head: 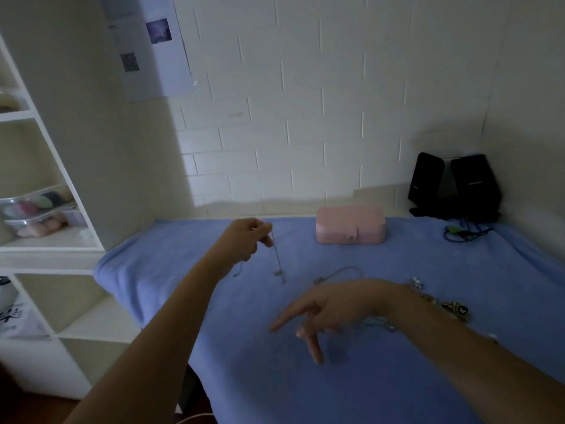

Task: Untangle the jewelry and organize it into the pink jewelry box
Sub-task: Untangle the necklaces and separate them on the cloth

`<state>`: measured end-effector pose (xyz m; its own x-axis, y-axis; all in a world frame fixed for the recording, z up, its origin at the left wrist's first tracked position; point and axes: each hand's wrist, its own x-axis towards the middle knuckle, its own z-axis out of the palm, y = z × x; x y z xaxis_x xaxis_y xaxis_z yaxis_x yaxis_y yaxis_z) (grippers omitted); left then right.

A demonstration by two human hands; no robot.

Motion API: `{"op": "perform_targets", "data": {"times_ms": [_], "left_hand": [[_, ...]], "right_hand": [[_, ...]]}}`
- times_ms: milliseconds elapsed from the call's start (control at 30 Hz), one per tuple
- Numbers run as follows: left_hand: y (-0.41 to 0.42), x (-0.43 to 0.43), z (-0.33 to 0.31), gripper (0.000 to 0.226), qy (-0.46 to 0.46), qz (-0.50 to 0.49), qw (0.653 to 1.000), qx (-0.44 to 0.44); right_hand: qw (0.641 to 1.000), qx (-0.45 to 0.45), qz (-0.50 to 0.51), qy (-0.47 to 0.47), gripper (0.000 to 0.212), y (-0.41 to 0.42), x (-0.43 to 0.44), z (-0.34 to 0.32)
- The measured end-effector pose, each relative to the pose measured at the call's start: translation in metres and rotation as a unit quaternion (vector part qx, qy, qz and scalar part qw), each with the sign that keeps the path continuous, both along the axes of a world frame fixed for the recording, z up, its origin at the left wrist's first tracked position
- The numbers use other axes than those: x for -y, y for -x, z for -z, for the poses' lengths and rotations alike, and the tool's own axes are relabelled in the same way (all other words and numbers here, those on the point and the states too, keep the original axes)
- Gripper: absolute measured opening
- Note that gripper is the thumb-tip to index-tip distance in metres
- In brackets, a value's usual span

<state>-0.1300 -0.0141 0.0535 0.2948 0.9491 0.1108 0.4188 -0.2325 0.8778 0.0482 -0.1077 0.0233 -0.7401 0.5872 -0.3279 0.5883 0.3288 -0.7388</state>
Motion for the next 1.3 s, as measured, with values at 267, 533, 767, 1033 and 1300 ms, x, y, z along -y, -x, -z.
{"op": "perform_targets", "data": {"times_ms": [267,533,767,1033,1300], "left_hand": [[0.023,0.005,0.06,0.031,0.005,-0.007,0.953,-0.302],[0.009,0.025,0.058,0.017,-0.166,0.004,0.95,-0.265],[-0.043,0.028,0.074,0.022,-0.105,0.064,0.967,-0.223],[-0.085,0.017,0.082,0.02,-0.13,0.025,0.948,-0.29],[-0.082,-0.01,0.092,0.02,-0.169,-0.039,0.941,-0.29]], "right_hand": [[0.998,0.063,0.017,0.013,0.029,0.026,0.009,0.01],[0.982,0.122,0.006,-0.145,0.037,0.008,0.019,-0.016],[0.983,0.141,0.034,-0.115,0.027,-0.03,0.049,-0.018],[0.922,0.067,0.297,-0.239,0.012,-0.089,0.048,0.017],[0.905,0.05,0.291,-0.305,0.008,-0.093,0.05,0.044]]}}
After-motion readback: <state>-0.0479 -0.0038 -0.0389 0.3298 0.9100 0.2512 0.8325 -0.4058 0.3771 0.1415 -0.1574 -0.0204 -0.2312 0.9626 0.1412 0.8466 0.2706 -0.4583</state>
